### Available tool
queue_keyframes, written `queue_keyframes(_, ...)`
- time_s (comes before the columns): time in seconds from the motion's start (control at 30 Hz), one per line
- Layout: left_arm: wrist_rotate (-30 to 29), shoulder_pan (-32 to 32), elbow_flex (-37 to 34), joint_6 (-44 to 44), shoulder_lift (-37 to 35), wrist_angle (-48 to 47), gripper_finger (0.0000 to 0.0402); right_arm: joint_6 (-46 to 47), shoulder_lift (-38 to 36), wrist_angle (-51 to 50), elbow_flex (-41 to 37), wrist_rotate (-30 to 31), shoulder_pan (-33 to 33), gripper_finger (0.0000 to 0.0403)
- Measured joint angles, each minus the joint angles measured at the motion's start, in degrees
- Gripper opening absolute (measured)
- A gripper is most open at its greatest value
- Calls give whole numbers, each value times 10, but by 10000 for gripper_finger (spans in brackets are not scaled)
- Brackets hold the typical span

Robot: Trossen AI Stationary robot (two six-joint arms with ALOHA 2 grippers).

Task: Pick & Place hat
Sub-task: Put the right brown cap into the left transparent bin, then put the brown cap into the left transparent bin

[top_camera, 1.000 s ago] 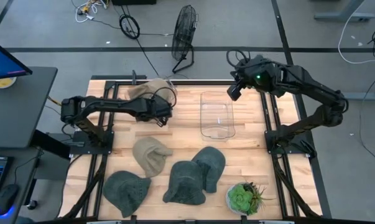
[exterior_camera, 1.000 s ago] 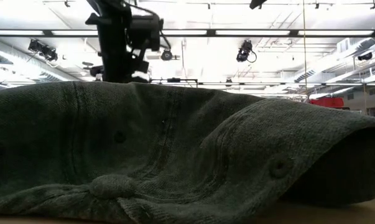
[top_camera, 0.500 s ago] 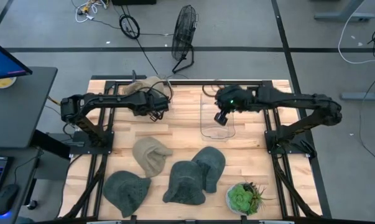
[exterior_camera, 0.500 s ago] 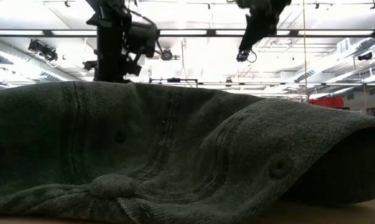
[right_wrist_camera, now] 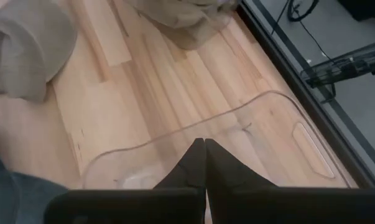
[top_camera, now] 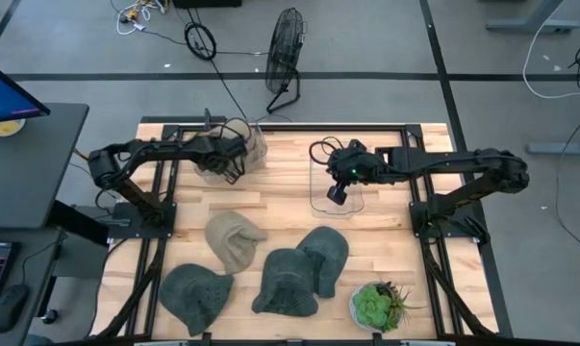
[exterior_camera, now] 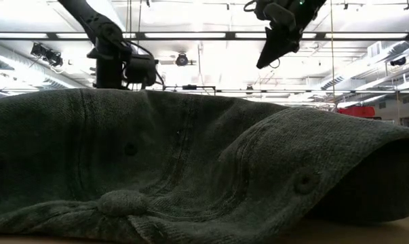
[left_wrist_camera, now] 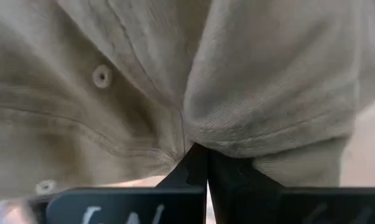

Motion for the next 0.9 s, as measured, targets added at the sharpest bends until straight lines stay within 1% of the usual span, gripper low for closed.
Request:
queue_keyframes(0.07,10,5,4,5,0,-5,3,-3,0,5,0,0,4,4)
queue_keyframes(0.17,19,-4,22,8,-12,-33,3,-4,0,5,0,-1,7,6)
queue_keyframes(0.37,26,-46,92,9,-67,-105,3,-4,0,7,0,0,6,7)
queue_keyframes(0.5,28,-88,131,9,-111,-156,3,-1,0,6,0,-5,7,8)
queue_keyframes(0.6,67,-131,141,9,-147,-171,3,0,0,5,0,-40,7,8)
queue_keyframes(0.67,112,-167,141,6,-168,-166,3,-4,0,6,0,-60,9,8)
queue_keyframes(0.73,154,-210,137,-11,-183,-166,3,-4,0,7,0,-67,14,8)
queue_keyframes(0.9,189,-336,108,-106,-184,-152,3,-4,0,17,0,-70,28,8)
